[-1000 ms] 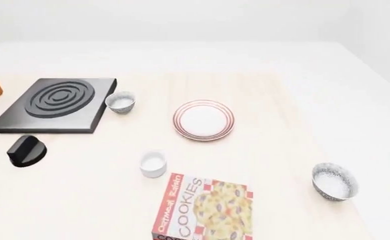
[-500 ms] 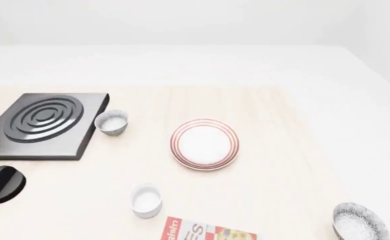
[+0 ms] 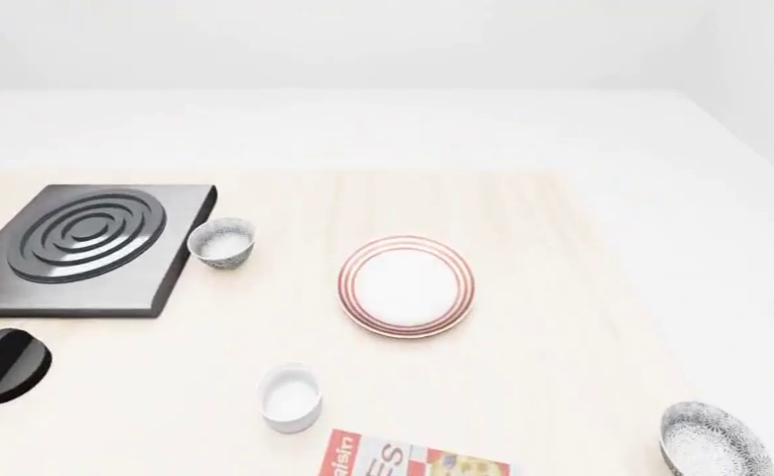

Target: Pick the akita bowl next to the cookies box and place it on the plate.

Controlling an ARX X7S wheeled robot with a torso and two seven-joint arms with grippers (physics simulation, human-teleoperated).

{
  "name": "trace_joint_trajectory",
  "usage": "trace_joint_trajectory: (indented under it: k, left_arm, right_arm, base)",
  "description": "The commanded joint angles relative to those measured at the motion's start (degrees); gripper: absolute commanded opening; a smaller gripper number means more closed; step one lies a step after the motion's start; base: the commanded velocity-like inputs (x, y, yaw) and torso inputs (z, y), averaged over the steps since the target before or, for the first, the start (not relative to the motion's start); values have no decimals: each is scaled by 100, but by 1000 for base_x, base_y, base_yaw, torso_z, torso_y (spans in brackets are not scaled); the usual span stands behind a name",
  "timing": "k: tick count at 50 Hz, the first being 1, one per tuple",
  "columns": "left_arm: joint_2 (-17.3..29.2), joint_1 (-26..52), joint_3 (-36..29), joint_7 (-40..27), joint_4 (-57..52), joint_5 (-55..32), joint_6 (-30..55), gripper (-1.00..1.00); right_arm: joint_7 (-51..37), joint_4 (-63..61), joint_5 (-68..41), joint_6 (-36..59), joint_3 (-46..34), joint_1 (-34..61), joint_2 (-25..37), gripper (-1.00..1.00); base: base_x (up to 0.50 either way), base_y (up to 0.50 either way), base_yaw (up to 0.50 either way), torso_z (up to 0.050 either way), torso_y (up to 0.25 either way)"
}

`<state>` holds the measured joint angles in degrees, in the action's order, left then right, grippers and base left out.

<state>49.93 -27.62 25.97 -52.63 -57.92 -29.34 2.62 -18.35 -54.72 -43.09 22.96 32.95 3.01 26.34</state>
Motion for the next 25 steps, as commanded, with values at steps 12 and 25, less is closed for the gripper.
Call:
trace_joint_trajectory:
  k: [12, 25]
  left_arm:
    - [21, -40, -12, -26, 25, 6, -45, 100]
    - [43, -23, -46, -50, 37, 23, -51, 100]
  right_arm:
    - [-17, 126, 309, 11, -327, -11, 73, 100]
    - [-30, 238, 334, 10, -446, 58, 100, 100]
  base:
    - [0, 0, 0, 0, 0]
    - [0, 0, 0, 0, 0]
